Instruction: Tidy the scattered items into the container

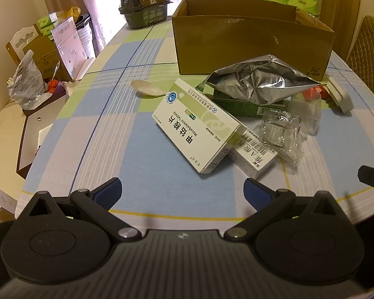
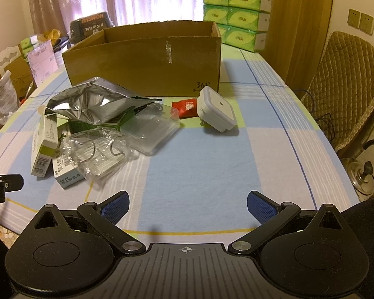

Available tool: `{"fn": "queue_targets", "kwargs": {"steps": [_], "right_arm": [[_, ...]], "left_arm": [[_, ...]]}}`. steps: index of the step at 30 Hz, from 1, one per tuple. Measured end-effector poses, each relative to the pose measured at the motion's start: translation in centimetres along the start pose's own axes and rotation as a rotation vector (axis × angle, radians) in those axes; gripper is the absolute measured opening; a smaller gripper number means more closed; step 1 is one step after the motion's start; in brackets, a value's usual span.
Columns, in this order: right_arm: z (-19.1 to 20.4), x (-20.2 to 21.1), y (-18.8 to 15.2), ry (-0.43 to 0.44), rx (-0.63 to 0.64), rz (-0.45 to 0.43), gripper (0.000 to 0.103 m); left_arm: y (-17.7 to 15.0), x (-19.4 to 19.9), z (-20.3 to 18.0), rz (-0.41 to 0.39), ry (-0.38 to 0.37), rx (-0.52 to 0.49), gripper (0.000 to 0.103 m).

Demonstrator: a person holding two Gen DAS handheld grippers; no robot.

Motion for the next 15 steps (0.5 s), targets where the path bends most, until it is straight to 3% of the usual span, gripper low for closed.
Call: {"fn": "queue_targets", "kwargs": {"steps": [15], "right_arm": [[0.11,-0.03,0.43,0.038,-0.026,0.019,0.103]], "left_arm": [[0.60,0.24,-0.06,-0.019,-0.010,-0.036,0.102]]}}
Point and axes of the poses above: each gripper's, at about its wrist camera, not at the fingertips, and x roughly against the way its jaws point, z to its left, y to its top, the point moved 7 cm from there along -x, roughly the way its jaws point, and after that the axes turned 1 degree about z, right-handed, at the moved point
